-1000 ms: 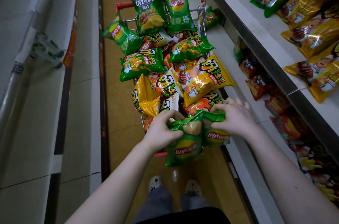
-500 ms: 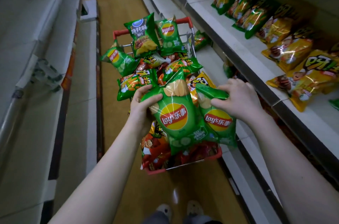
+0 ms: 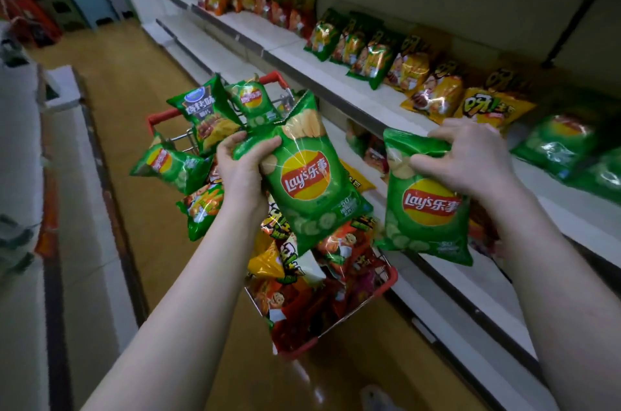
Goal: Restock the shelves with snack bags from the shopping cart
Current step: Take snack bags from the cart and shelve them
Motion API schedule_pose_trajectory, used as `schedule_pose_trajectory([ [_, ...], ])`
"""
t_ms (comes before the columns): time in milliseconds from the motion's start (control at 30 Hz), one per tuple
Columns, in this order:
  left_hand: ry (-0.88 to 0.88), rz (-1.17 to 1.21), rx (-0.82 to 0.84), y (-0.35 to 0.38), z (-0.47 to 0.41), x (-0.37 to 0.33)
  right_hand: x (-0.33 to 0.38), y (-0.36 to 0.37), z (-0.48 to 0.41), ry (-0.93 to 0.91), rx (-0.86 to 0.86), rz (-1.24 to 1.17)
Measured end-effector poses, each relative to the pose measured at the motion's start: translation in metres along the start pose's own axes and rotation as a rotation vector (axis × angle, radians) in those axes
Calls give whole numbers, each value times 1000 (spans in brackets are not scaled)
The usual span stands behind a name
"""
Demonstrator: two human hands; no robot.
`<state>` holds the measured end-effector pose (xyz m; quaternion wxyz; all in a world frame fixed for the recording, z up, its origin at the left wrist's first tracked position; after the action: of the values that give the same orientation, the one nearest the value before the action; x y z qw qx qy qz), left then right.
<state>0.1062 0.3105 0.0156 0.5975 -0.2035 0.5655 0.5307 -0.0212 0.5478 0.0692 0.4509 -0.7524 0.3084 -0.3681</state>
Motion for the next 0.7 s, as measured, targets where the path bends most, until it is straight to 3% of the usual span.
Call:
schedule_pose_trajectory([
  [100,64,-92,57,13,5,1,-4,-25,24,81,-37,3],
  [333,109,-458,496,77,87,66,-4,-58,74,223,-65,-139],
  [500,126,-512,629,111,138,101,-36,-73,98,258,-84,-109],
  [700,0,-488,731,149,192,129,-96,-96,138,425,-379,-142],
])
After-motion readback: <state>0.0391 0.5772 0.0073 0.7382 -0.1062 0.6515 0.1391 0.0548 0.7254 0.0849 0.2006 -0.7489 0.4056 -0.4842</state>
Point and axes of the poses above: each hand's wrist, its own z-axis away from the middle knuckle, its own y-axis out of the palm, x = y × z, the point moved 3 cm from there along -z, towards the middle knuckle, and after that the axes turned 10 degrees about -x, right-handed, at the moved point
